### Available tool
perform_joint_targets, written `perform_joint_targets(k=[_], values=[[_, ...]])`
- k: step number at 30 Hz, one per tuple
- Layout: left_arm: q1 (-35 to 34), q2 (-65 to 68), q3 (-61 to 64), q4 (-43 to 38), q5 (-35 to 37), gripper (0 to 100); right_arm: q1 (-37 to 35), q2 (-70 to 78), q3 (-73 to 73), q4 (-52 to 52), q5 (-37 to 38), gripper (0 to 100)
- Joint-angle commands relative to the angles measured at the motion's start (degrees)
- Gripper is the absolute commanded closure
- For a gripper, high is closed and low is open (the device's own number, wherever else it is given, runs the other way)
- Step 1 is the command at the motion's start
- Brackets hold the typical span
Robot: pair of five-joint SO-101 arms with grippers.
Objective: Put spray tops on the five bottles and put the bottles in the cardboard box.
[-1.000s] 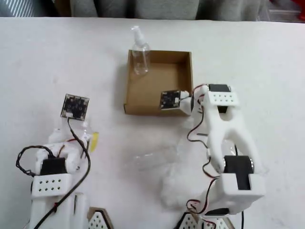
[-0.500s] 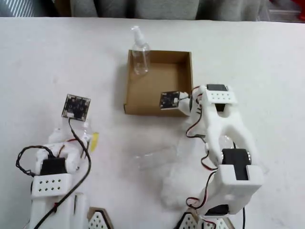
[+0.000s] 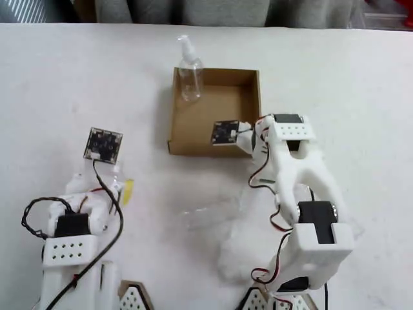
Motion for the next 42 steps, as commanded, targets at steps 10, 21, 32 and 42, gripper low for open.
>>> perform_joint_targets(k=[10,21,32,42], values=[[-0.48,-1.36,0.09,-1.41,-0.79,81,1.27,-0.40,5.54,-8.48,-0.70,85.9],[-0.48,-1.36,0.09,-1.41,-0.79,81,4.44,-0.40,5.54,-9.10,-0.70,86.1],[-0.48,-1.36,0.09,-1.41,-0.79,81,4.26,-0.40,5.54,-8.92,-0.70,93.5],[-0.48,-1.36,0.09,-1.41,-0.79,81,4.70,-5.93,2.99,-5.41,-6.77,98.2]])
